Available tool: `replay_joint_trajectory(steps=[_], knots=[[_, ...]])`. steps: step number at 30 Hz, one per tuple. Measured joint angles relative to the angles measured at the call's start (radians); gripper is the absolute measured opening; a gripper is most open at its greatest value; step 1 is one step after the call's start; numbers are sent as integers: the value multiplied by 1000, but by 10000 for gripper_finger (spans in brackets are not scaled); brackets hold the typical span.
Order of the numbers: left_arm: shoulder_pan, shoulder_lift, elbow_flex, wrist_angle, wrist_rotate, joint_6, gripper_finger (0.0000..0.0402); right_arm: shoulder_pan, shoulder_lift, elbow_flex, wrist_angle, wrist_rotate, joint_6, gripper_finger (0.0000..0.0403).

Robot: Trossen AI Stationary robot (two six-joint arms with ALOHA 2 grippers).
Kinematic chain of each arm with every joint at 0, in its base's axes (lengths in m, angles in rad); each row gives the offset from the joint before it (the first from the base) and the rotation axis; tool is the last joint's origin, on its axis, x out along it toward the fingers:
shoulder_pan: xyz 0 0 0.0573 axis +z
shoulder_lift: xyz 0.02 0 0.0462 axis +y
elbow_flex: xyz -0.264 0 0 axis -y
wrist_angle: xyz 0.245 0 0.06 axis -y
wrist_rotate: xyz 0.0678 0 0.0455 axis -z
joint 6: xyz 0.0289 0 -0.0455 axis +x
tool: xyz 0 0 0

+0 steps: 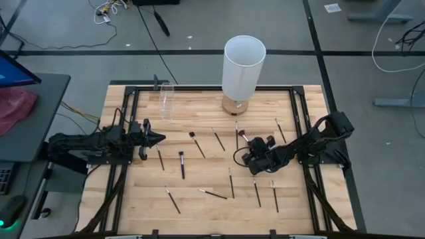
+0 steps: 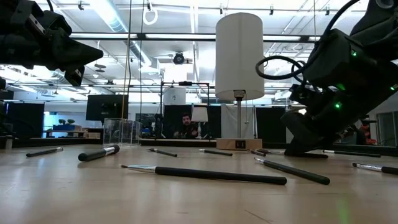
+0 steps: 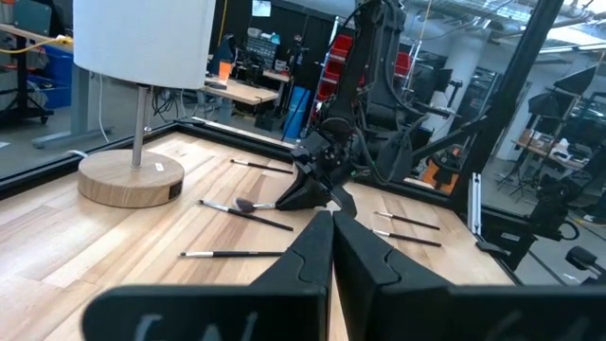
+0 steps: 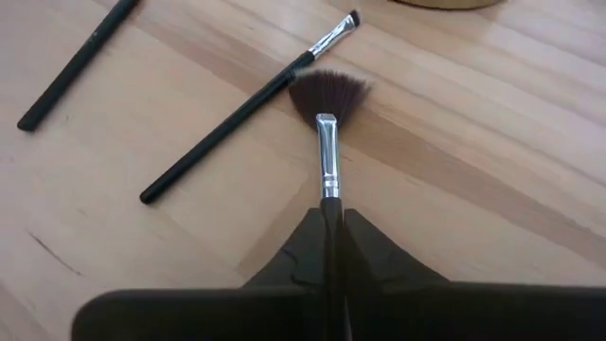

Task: Put items in baskets/containers
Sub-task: Put the black highlighter brush into the transparent organizer

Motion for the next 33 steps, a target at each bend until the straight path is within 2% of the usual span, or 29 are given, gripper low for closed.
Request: replay_joint_trajectory(steps=[6, 11, 17, 22, 27, 33], knots=[[0, 0, 0, 0, 9, -4, 14, 15, -97, -11, -78, -74, -11, 10], [0, 0, 0, 0, 11, -7, 14, 17, -206, -16, -112, -150, -92, 10], [-1, 8, 0, -7, 74, -13, 14, 24, -291, -15, -26, -153, -217, 6], [-19, 71, 0, -7, 88, -25, 14, 27, -317, -13, 174, -154, -360, 6], [-56, 172, 0, 36, 73, -15, 14, 23, -317, -11, 519, -213, -589, 6], [-97, 338, 0, 224, 46, 39, 14, -5, -303, -9, 851, -315, -800, 6]])
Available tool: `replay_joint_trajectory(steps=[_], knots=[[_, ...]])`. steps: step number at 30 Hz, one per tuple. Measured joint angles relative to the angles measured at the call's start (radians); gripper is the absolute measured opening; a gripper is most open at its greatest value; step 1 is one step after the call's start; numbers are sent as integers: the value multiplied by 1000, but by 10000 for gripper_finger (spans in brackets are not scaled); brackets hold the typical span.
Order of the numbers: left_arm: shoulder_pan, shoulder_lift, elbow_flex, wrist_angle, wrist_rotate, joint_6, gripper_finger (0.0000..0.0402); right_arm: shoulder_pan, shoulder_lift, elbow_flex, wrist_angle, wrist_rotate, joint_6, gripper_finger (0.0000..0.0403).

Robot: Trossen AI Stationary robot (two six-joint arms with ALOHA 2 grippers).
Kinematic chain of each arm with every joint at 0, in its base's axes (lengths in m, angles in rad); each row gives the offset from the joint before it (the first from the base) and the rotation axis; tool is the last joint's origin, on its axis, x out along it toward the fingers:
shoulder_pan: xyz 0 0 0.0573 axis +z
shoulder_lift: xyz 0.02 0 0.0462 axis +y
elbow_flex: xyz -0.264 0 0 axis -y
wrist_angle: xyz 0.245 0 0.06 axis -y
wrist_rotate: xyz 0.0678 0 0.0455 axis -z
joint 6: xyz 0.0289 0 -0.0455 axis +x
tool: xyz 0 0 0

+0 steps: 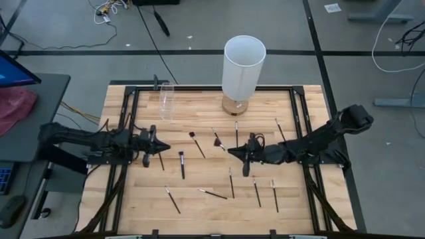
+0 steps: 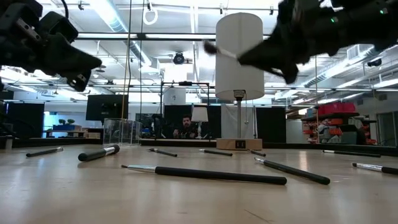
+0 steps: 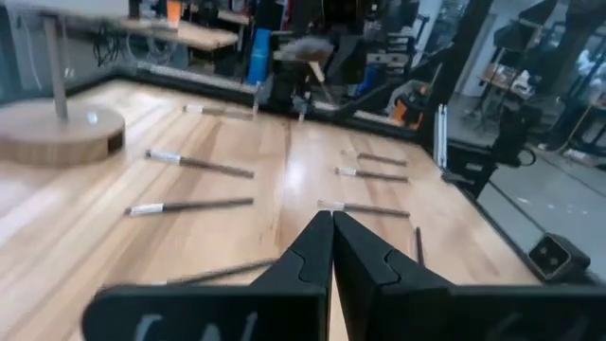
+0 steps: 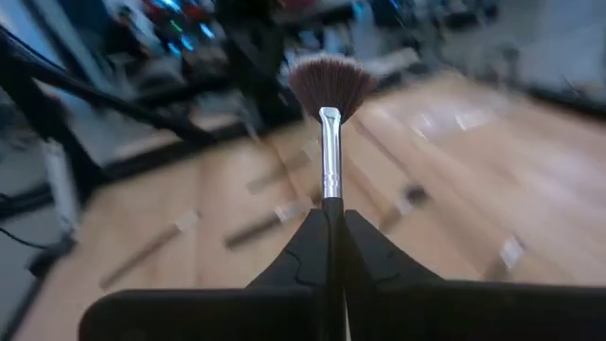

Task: Put items in baskets/containers
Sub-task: Put the black highlighter brush into the transparent organizer

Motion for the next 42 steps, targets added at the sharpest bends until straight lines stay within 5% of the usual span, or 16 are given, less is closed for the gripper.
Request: replay_joint_trajectory(steps=[7, 14, 20, 30, 34, 42], knots=[[-10, 259, 0, 267, -65, 49, 41, -34, 141, 1, 321, -100, -105, 6], [-9, 533, 0, 637, -65, 50, 174, -54, 311, 18, 636, -166, -161, 6], [-9, 785, 63, 842, -35, 68, 253, -78, 390, 119, 697, -288, -203, 6], [-9, 1161, 355, 1076, 91, 221, 249, -98, 410, 207, 693, -378, -279, 8], [-6, 1206, 388, 1208, 111, 232, 249, -94, 410, 207, 693, -378, -280, 9], [2, 1242, 478, 1199, 176, 224, 248, -94, 410, 207, 695, -378, -298, 10]])
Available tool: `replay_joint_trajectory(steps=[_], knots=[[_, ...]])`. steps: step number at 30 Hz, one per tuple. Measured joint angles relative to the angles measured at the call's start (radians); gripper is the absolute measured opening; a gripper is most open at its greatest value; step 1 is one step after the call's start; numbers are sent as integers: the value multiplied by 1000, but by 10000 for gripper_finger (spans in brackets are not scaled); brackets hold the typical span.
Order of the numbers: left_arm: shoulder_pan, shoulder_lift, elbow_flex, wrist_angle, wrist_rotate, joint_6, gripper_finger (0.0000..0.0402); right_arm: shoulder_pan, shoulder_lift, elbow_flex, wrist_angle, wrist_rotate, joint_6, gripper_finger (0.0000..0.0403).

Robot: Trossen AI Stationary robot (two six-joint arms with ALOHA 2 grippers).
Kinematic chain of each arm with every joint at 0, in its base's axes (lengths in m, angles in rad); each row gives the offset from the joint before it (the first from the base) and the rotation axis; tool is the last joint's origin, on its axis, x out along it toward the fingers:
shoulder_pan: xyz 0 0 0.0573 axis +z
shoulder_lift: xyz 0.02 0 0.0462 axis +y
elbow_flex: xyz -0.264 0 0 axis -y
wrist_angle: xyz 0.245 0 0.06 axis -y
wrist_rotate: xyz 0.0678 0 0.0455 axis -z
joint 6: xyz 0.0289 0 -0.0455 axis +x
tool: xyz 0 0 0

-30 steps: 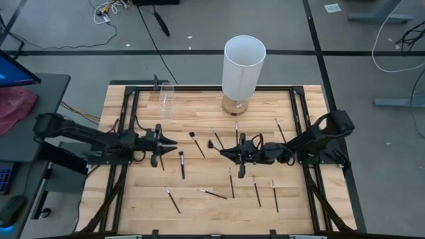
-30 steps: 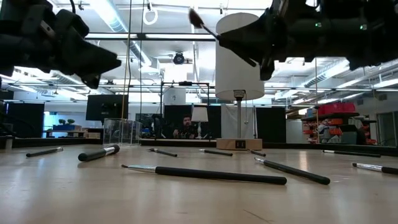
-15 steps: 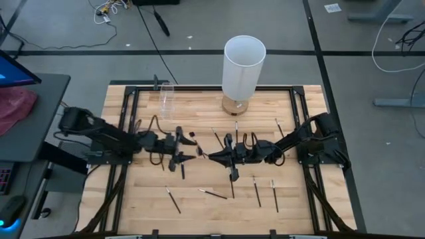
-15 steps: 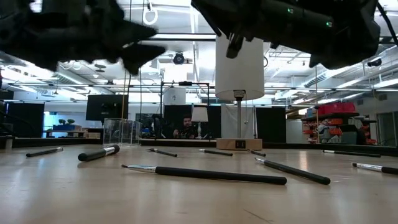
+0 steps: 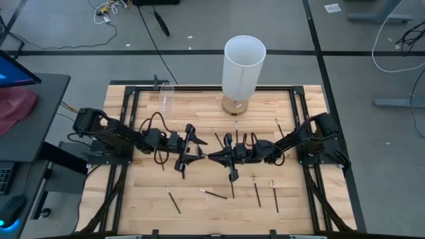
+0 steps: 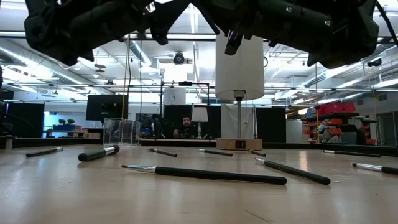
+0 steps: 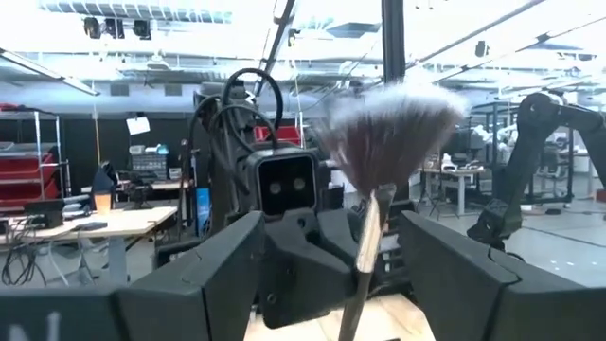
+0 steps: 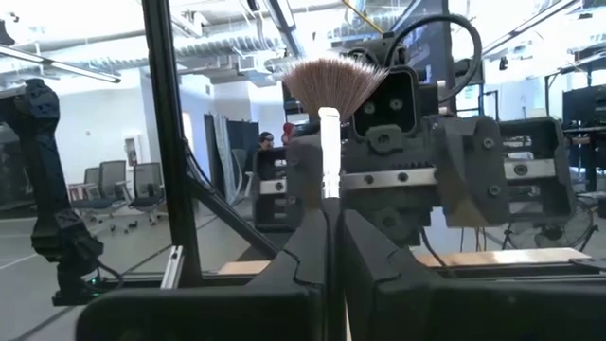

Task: Put items in baskets/containers
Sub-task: Put the black highlighter brush into the transparent organizer

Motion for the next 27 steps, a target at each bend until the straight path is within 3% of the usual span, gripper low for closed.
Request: replay_joint_trajectory(steps=[8, 22, 27], knots=[[0, -1, 39, -57, 80, 26, 203, 0, 0, 0, 0, 0, -3, 11], [0, -1, 41, -59, 129, 56, 31, 1, 0, 0, 0, -1, 2, 11], [1, -1, 41, -62, 156, 57, 19, 0, -1, 0, -8, -3, 23, 13]])
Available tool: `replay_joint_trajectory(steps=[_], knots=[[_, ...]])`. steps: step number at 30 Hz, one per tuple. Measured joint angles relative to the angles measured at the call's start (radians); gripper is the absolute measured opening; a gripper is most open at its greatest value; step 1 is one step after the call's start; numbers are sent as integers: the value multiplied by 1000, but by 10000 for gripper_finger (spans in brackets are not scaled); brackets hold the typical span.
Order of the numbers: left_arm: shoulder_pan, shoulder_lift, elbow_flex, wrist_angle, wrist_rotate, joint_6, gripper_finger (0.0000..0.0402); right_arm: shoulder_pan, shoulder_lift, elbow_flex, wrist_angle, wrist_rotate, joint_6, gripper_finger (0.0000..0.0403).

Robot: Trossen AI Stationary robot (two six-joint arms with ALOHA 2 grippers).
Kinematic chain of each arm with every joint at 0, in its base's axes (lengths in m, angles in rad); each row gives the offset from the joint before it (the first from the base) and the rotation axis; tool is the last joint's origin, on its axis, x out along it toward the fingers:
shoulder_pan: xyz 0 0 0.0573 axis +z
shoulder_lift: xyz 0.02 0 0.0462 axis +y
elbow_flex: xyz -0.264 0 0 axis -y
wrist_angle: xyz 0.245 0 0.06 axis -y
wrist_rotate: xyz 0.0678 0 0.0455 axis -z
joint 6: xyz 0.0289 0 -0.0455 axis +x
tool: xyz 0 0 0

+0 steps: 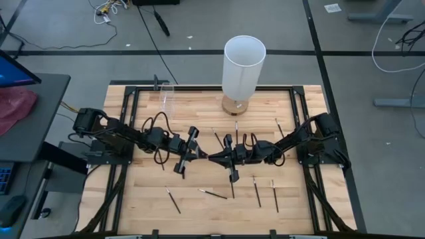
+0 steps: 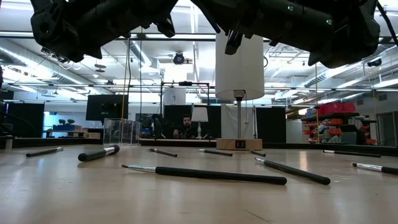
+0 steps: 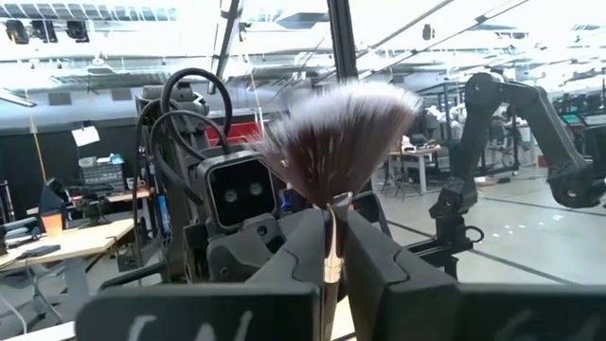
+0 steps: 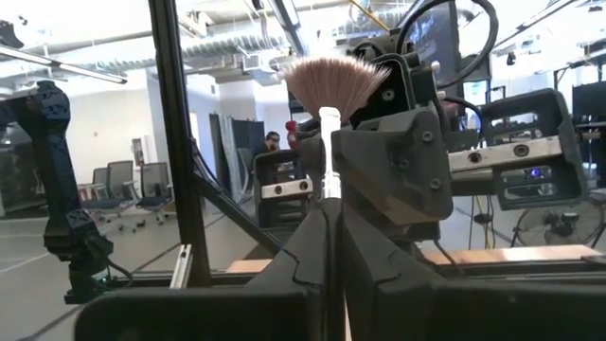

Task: Put items in baskets/containers
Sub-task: Put the black highlighter brush into the transparent organizer

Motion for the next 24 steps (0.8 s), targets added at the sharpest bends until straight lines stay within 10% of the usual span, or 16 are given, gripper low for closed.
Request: replay_joint_trajectory(steps=[11, 24], knots=[[2, -117, 0, -350, -71, -30, 19, -3, -62, -23, -382, 65, 151, 117], [221, -492, 1, -1102, -528, -144, 19, 1, -94, -44, -622, 179, 247, 168]])
